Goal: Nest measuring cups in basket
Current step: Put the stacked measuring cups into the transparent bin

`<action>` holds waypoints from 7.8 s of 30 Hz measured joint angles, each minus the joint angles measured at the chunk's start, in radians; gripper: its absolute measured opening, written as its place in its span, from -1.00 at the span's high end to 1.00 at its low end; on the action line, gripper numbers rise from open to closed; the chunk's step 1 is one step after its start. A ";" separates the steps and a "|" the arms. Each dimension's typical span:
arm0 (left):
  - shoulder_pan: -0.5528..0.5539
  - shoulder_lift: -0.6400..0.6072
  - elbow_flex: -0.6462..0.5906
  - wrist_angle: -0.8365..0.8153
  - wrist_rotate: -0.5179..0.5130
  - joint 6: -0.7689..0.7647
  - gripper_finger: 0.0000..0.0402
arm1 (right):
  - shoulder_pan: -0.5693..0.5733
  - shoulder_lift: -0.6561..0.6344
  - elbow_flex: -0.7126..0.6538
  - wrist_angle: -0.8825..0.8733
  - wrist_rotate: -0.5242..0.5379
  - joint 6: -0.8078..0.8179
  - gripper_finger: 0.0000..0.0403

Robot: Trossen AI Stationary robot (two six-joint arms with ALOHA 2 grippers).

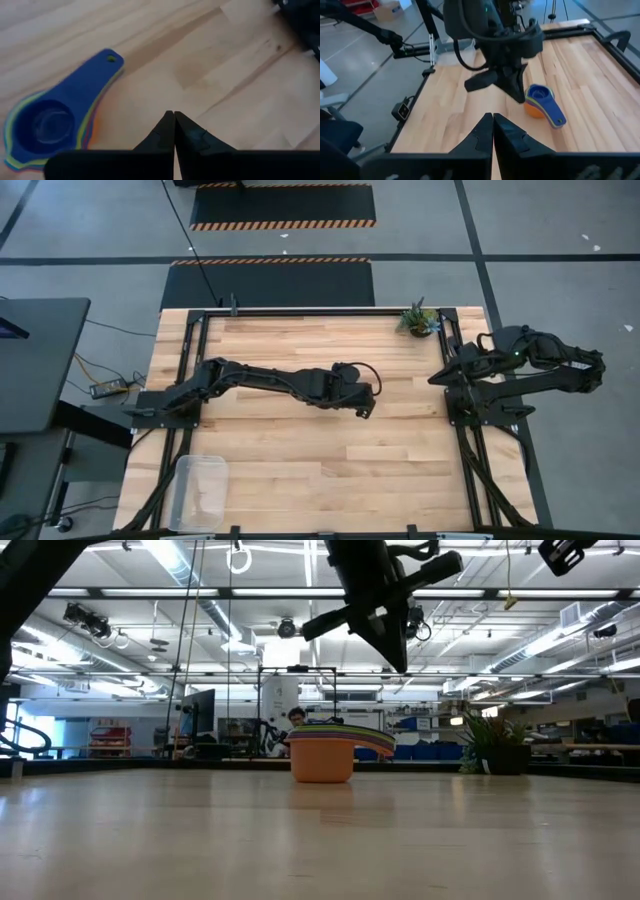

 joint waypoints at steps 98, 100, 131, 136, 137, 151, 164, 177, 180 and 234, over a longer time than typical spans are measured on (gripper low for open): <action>0.047 0.074 0.000 -0.238 -0.063 -0.033 -0.53 | 0.000 0.000 0.000 0.070 0.000 0.000 0.91; 0.048 0.074 0.000 -0.227 -0.066 -0.025 -0.53 | 0.000 0.000 0.000 0.070 0.000 0.000 0.91; 0.034 0.170 0.002 -0.180 -0.103 0.034 -0.53 | 0.000 0.000 0.000 0.071 0.000 0.000 0.91; 0.034 0.179 0.003 -0.180 -0.109 0.028 -0.53 | 0.000 0.000 0.000 0.071 0.000 0.000 0.91; 0.034 0.179 0.003 -0.180 -0.108 0.024 -0.53 | 0.000 0.000 0.000 0.071 0.000 0.000 0.91; 0.035 0.181 0.003 -0.182 -0.100 -0.069 -0.53 | 0.000 0.000 0.000 0.071 0.000 0.000 0.91; 0.035 0.184 0.001 -0.221 -0.108 0.036 -0.53 | 0.000 0.000 0.000 0.071 0.000 0.000 0.91; 0.035 0.185 0.000 -0.251 -0.123 -0.011 -0.53 | 0.000 0.000 0.000 0.071 0.000 0.000 0.91; 0.035 0.185 0.000 -0.252 -0.123 -0.012 -0.52 | 0.000 0.000 0.000 0.071 0.000 0.000 0.91; 0.040 0.184 0.000 -0.296 -0.147 -0.018 0.32 | 0.000 0.000 0.000 0.071 0.000 0.000 0.91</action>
